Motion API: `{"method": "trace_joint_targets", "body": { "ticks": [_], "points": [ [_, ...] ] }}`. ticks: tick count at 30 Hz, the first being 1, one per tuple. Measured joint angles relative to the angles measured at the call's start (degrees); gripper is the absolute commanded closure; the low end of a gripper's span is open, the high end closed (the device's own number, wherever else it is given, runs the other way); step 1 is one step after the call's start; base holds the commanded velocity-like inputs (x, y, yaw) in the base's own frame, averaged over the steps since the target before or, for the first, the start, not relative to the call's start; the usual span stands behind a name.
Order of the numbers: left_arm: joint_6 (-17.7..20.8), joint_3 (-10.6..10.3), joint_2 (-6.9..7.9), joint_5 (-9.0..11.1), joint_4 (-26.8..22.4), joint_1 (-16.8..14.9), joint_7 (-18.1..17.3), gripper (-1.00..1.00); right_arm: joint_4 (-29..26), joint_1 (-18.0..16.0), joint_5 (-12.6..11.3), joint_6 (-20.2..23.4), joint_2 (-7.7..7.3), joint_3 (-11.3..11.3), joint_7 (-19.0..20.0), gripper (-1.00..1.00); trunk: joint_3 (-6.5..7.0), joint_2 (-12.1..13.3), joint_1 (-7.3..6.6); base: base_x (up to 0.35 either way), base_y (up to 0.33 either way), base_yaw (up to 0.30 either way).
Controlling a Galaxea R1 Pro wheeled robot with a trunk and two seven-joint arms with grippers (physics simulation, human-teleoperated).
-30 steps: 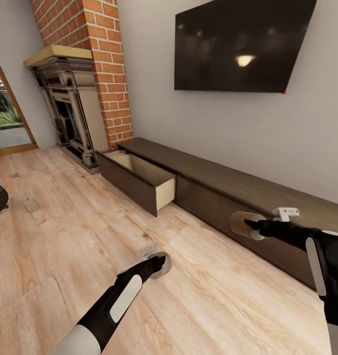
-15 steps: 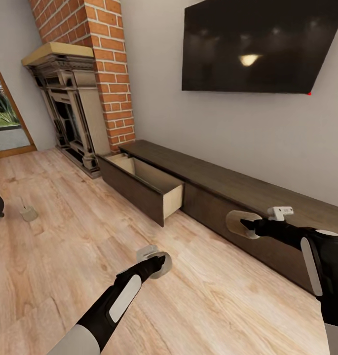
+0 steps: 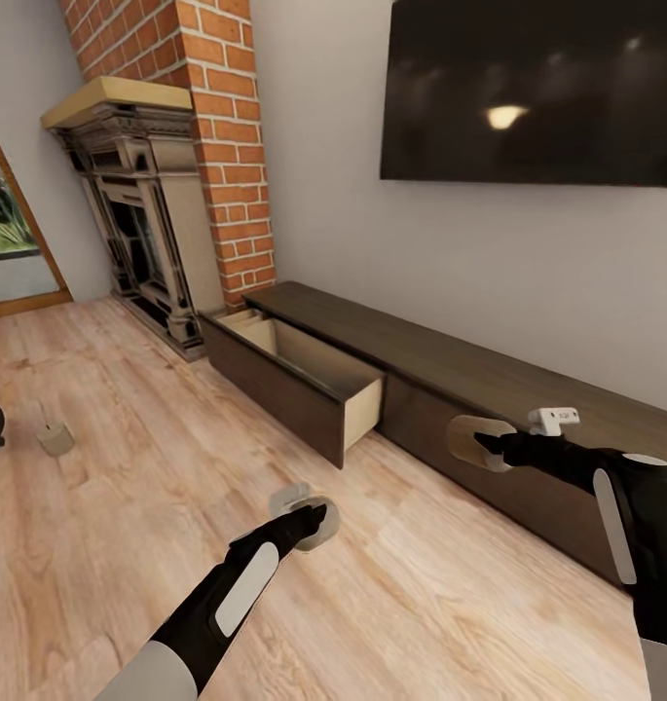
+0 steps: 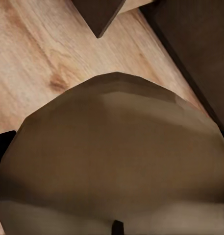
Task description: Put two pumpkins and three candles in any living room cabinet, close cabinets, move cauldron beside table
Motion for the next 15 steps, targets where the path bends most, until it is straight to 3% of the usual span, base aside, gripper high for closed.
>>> {"method": "trace_joint_targets", "body": {
  "ticks": [15],
  "points": [
    [0.0, 0.0, 0.00, 0.0, 0.0, 0.0, -0.1, 1.00, 0.0, 0.0, 0.0, 0.0, 0.00, -0.1, 0.1, 1.00, 0.00, 0.0, 0.00, 0.283, 0.195, 0.000]
  ]
}}
